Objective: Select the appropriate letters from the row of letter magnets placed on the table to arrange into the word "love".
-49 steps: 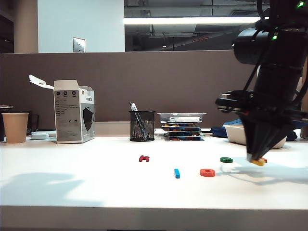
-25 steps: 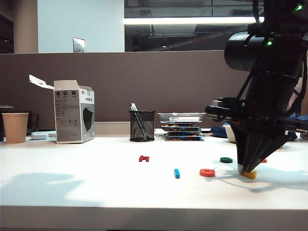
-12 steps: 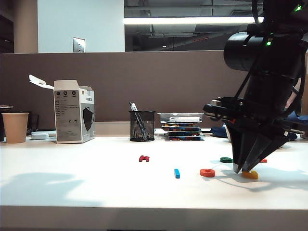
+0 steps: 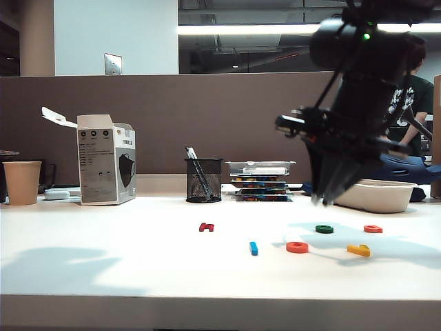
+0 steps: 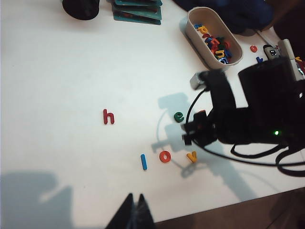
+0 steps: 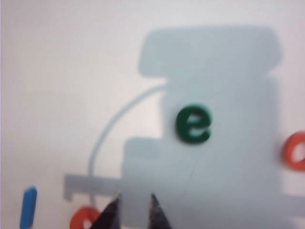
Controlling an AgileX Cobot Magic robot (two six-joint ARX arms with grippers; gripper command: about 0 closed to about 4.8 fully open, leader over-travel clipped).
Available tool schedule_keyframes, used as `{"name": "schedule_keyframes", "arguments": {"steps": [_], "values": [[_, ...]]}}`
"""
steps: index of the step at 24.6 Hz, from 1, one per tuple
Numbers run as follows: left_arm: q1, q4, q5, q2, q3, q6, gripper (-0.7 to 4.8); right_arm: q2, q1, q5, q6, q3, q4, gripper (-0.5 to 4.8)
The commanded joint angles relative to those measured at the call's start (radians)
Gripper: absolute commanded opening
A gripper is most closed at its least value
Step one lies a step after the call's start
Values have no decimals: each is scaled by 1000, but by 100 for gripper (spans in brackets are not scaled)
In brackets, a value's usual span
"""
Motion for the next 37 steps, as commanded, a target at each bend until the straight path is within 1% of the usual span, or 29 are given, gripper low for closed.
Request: {"name": "schedule_keyframes", "arguments": {"steps": [1, 4, 9, 13, 18, 26, 30, 37], "values": [[-2, 5, -3, -3, 2, 3, -5, -3, 0, 58, 32, 41, 23, 109], [-2, 5, -3, -3, 2, 3, -5, 26, 0, 92, 32, 86, 18, 110], [-2, 5, -3, -3, 2, 3, -5, 120, 0, 95, 22, 159, -27, 127], [-2, 5, -3, -3, 2, 4, -5, 185, -6, 108, -37, 198, -54, 154], [-2, 5, -3, -3, 2, 3, -5, 203, -9, 170, -75, 199, -58, 154], [-2, 5, -5, -2, 2, 4, -5, 211, -8, 168, -76, 199, -57, 164], [-2, 3, -5, -2, 2, 4, -5, 223, -8, 165, -76, 199, -58, 195], [-2, 4, -6, -2, 2, 4, -5, 242, -6, 153, -76, 198, -65, 195]]}}
